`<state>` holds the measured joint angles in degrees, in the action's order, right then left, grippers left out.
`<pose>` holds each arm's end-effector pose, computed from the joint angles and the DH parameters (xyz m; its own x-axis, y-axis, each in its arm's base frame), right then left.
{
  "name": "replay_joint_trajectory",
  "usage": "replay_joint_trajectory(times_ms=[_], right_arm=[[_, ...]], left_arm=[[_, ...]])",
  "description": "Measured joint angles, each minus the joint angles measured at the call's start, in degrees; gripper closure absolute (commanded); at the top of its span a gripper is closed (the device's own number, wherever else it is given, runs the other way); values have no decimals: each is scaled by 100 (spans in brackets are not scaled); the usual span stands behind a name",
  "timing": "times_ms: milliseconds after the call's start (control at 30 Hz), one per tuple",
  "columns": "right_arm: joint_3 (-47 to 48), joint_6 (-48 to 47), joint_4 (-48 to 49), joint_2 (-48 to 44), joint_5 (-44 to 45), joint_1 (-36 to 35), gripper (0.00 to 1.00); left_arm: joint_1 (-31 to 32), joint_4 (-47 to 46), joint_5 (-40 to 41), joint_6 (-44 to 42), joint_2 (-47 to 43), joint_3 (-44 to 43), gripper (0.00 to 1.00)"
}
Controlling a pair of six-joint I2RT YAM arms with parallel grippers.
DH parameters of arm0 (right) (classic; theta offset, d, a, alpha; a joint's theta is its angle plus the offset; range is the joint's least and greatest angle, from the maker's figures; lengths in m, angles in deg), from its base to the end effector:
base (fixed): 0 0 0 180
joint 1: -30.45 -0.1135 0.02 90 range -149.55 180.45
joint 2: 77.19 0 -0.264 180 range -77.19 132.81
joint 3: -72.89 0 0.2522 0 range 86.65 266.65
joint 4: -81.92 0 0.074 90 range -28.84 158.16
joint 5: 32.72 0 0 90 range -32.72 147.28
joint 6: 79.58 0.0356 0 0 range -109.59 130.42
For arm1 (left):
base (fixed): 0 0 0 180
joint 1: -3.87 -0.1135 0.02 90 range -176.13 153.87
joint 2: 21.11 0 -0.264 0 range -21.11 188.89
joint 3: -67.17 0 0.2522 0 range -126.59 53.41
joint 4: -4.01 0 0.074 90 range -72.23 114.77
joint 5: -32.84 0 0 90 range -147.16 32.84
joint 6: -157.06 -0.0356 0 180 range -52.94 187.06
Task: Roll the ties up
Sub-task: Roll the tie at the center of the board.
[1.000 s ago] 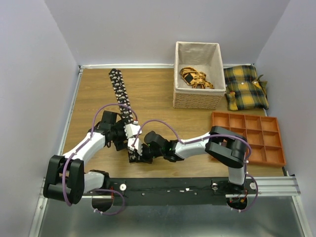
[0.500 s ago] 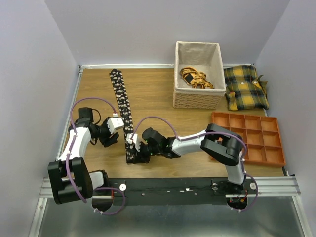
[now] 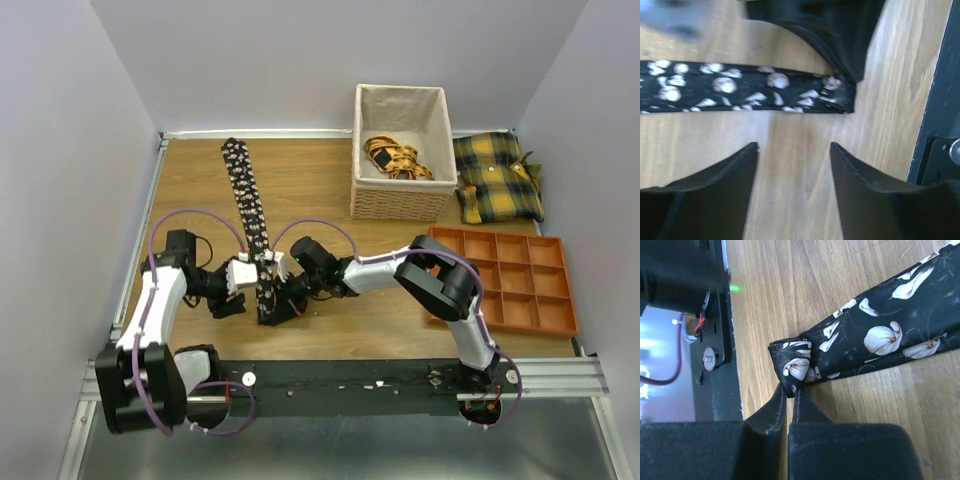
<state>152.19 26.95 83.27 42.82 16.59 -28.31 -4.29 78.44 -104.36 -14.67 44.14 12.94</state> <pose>0.1987 0.3722 0.1136 -0.5741 -0.5306 -0.6236 -0.7786 0.1181 0.6164 0.1669 -0.0025 0.2072 -0.1804 0.6534 -0.7352 0.9709 0.2379 -0.0267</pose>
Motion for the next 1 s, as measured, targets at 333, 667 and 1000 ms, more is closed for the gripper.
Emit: replay_joint_trajectory(times_ms=[333,667,1000], right_arm=[[603,761,-492,413,-610,151,93],[1228,1672,-531,957,-999,302,93],[1220,2114,-468,997,-994,446,92]], left_arm=[[1012,-621,739,323,-1257,949,13],[1982,-1307,990,824,-570,1091,27],[2002,-1624,1401,763,-74,1058,29]])
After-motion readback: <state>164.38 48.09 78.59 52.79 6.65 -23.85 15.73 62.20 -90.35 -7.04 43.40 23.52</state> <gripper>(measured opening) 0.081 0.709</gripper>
